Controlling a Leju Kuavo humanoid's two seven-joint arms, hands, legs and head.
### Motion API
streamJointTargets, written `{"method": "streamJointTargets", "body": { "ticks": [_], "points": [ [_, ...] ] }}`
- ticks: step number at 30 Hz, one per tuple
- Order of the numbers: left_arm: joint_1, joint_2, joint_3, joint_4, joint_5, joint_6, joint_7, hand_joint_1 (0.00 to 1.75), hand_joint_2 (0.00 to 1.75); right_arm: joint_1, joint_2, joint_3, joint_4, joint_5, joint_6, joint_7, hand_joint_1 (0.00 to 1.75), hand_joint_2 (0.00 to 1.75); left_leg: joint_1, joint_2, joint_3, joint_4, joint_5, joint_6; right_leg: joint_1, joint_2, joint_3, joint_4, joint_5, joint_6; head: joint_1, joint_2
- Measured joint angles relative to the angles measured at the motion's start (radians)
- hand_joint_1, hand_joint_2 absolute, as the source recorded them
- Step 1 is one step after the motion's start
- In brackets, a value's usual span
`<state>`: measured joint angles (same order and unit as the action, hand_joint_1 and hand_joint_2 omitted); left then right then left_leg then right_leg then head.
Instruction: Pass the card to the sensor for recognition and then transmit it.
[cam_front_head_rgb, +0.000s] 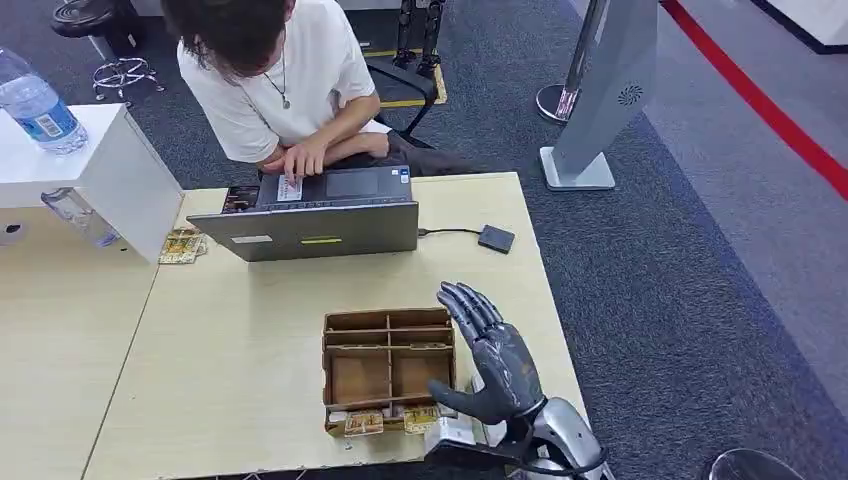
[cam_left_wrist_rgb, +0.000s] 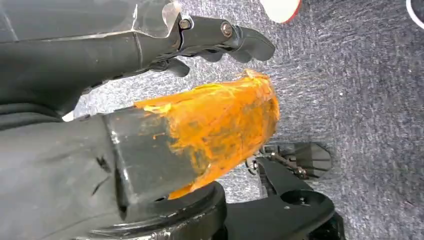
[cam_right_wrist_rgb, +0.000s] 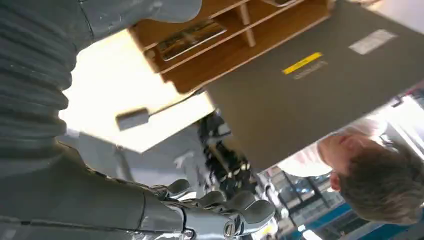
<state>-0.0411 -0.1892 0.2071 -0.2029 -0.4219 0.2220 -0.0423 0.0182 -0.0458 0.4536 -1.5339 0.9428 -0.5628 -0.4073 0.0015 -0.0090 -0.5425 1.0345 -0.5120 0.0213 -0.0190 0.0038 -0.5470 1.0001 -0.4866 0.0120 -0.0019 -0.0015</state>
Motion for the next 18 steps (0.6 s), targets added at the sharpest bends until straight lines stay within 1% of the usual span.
{"method": "streamJointTargets", "body": {
  "ticks": [2,4,9,12,16,18],
  "points": [
    [0.0,0.002,0.0,0.0,-0.002,-0.001,0.0,0.0,0.0,-0.001,-0.002,0.005,0.018,0.077,-0.035,0.029,0.0,1.75,0.0,0.0,0.0,0.0,0.0,0.0,0.0,0.0,0.0,0.0,0.0,0.0,0.0,0.0],
    [0.0,0.003,0.0,0.0,-0.006,-0.002,0.0,0.0,0.0,-0.002,-0.003,0.011,0.039,0.125,-0.057,0.055,0.0,1.75,0.0,0.0,0.0,0.0,0.0,0.0,0.0,0.0,0.0,0.0,0.0,0.0,0.0,0.0],
    [0.0,0.002,0.0,0.0,-0.013,-0.006,0.0,0.0,0.0,-0.026,-0.008,0.029,0.098,0.213,-0.082,0.114,0.0,1.75,0.0,0.0,0.0,0.0,0.0,0.0,0.0,0.0,0.0,0.0,0.0,0.0,0.0,0.0],
    [0.0,0.002,0.0,0.0,-0.014,-0.01,0.0,0.0,0.0,-0.039,-0.01,0.036,0.127,0.239,-0.086,0.134,0.0,1.75,0.0,0.0,0.0,0.0,0.0,0.0,0.0,0.0,0.0,0.0,0.0,0.0,0.0,0.0],
    [0.0,0.001,0.0,0.0,-0.015,-0.01,0.0,0.0,0.0,-0.049,-0.011,0.044,0.149,0.247,-0.087,0.138,0.0,1.75,0.0,0.0,0.0,0.0,0.0,0.0,0.0,0.0,0.0,0.0,0.0,0.0,0.0,0.0],
    [0.0,0.001,0.0,0.0,-0.015,-0.01,0.0,0.0,0.0,-0.055,-0.011,0.049,0.158,0.254,-0.086,0.151,0.0,1.75,0.0,0.0,0.0,0.0,0.0,0.0,0.0,0.0,0.0,0.0,0.0,0.0,0.0,0.0]
  ]
}}
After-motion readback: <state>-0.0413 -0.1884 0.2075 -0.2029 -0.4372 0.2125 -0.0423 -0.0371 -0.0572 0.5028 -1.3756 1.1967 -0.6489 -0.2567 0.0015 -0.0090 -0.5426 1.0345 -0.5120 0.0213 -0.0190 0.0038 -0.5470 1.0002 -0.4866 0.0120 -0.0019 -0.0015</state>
